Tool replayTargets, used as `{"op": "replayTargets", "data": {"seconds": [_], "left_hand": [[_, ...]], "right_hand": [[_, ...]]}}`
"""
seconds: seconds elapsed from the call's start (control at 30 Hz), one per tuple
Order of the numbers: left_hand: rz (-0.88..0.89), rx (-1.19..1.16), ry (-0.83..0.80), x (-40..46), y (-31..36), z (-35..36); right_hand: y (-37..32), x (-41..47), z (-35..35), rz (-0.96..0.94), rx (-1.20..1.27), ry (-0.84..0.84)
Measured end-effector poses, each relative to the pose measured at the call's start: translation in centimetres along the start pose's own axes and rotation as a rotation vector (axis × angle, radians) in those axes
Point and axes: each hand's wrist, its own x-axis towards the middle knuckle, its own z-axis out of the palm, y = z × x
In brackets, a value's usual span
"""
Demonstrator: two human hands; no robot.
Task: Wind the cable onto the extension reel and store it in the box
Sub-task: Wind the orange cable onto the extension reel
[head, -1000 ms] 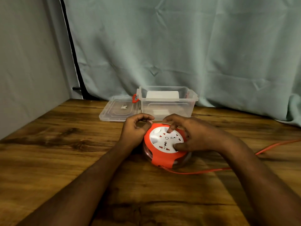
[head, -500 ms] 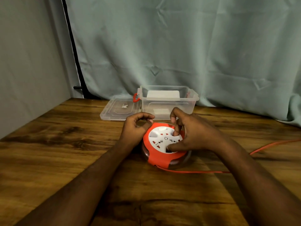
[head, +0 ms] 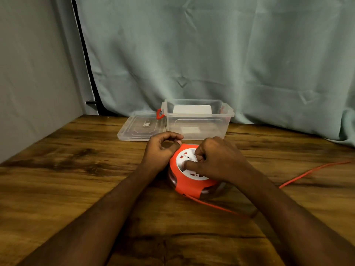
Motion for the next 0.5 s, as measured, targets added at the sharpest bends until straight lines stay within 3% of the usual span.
{"op": "replayTargets", "data": {"seconds": [0.17,0.33,0.5], "left_hand": [[-0.005,0.001,0.001,0.1,-0.1,-0.1],[-0.036,0.008,-0.012,0.0,-0.1,-0.1],[-0.041,0.014,-0.020,0.0,0.0,-0.1]], "right_hand": [[0.9,-0.1,-2.4,-0.114,0.050,0.043],[2.6,0.0,-3.2,-0.077,0.042,-0.240],[3.0,0.0,-3.1,-0.067,0.118,-0.260]]}}
